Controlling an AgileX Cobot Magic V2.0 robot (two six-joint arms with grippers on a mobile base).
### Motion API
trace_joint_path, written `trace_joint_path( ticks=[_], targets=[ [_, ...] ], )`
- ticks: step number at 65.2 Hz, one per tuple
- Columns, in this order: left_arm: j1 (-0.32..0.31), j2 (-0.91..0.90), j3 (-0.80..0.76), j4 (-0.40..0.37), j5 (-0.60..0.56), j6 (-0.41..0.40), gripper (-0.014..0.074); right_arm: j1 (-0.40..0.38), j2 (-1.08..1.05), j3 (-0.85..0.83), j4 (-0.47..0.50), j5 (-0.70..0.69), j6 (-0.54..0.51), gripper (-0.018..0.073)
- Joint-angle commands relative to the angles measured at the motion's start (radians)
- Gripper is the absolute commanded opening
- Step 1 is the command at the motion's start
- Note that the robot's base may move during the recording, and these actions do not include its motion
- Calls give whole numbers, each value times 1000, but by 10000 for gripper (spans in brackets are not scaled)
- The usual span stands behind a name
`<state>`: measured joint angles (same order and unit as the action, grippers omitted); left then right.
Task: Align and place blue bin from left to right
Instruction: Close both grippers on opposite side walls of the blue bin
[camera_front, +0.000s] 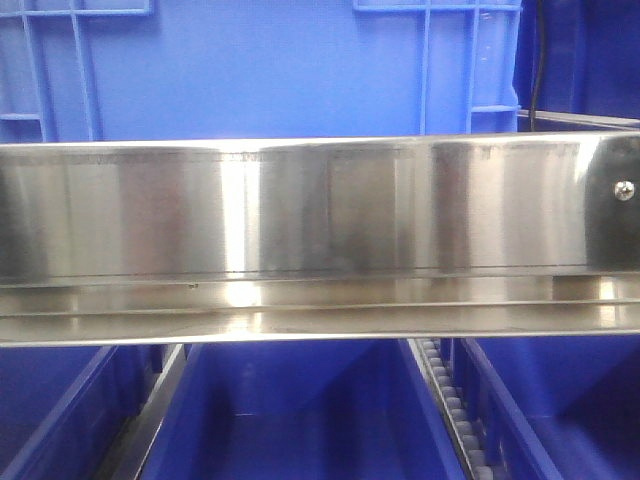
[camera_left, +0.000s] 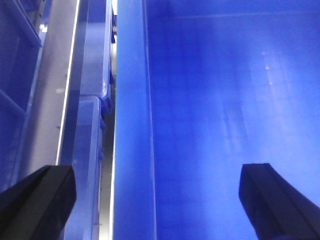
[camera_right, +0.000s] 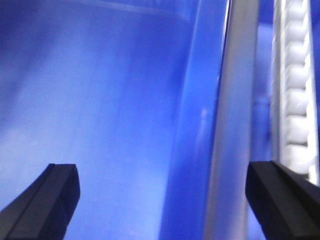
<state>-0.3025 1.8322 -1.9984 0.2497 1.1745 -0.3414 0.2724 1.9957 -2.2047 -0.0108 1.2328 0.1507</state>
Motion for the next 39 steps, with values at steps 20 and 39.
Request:
trace_joint_path(
  ticks=[20, 39],
  targets=[
    [2, -2, -8, -19, -10, 2, 554, -4, -6, -10, -1, -12, 24, 558],
    [2, -2, -8, -19, -10, 2, 548, -4, -6, -10, -1, -12, 24, 558]
  ],
)
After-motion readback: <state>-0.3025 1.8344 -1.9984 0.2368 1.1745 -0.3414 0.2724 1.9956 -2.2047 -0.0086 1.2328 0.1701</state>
